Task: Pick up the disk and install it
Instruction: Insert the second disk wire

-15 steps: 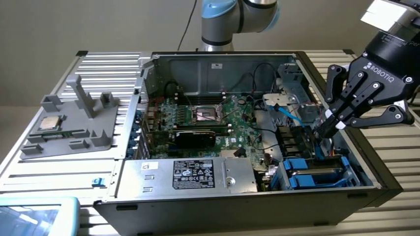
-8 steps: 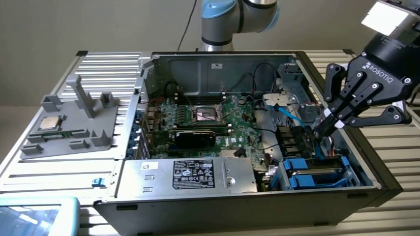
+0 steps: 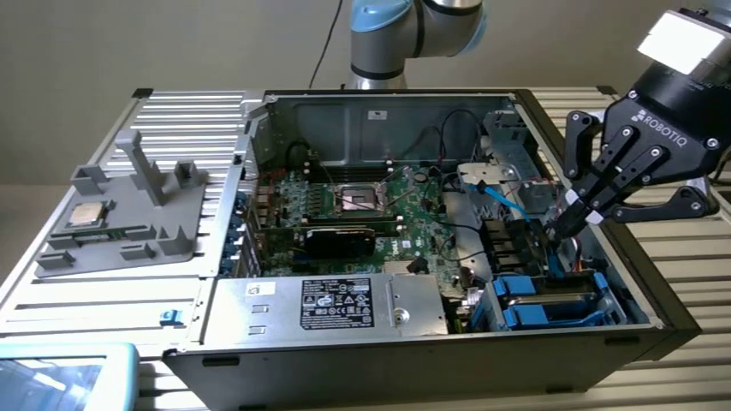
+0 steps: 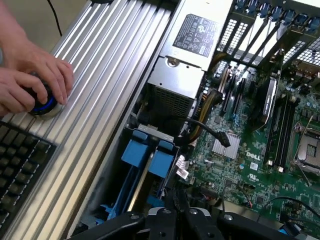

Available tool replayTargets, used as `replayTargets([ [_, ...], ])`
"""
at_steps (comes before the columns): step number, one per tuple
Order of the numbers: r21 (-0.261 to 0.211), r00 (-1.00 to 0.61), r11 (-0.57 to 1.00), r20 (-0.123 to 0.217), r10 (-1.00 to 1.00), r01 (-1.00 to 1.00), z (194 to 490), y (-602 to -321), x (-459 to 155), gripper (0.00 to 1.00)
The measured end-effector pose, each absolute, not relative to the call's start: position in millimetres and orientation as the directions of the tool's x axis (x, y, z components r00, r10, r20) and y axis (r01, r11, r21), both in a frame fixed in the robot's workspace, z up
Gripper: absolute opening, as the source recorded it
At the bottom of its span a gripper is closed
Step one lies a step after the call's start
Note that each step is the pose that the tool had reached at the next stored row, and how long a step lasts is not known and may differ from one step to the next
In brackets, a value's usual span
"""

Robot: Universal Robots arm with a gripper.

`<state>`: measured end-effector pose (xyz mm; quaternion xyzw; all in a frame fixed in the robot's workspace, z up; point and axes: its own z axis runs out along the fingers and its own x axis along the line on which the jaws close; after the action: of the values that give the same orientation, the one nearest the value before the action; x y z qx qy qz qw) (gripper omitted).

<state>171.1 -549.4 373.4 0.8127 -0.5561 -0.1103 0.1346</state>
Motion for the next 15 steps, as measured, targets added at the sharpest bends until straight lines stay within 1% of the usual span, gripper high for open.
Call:
replayTargets([
  [9, 0.286, 0.452, -0.443, -0.037, -0.891, -0.849, 373.3, -549.4, 171.1, 0.11],
  [15, 0.261, 0.528, -0.518, -0.039, -0.849, -0.814, 373.4, -549.4, 171.1, 0.11],
])
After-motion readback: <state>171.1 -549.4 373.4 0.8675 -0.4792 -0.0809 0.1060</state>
